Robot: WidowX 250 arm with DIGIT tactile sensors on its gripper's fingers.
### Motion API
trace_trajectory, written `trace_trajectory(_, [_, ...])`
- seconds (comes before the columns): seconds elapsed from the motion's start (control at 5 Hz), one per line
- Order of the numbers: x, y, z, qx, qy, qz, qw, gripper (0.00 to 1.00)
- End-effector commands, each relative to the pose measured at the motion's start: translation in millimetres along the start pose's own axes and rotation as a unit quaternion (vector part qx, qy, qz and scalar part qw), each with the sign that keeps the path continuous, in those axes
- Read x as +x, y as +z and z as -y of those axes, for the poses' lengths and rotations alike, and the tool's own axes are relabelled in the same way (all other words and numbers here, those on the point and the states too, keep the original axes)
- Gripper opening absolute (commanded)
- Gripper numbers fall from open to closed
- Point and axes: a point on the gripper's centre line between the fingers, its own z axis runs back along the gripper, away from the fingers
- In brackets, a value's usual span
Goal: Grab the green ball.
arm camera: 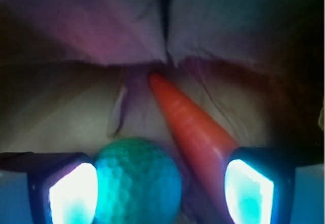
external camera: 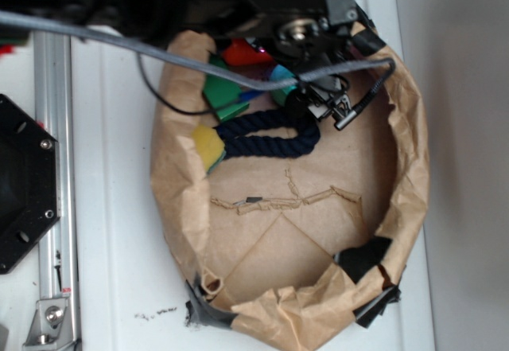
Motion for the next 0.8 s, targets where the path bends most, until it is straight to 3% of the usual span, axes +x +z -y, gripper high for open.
trace_trajectory(0.0, [-1,3,9,-0.007,-0.034,-0.012,0.999,0.0])
trace_trajectory(0.2, [-7,30,15,-0.048,-0.084,-0.026,0.995,0.0])
trace_trajectory(0.6, [-31,105,36,-0.118,-0.2,-0.019,0.972,0.0])
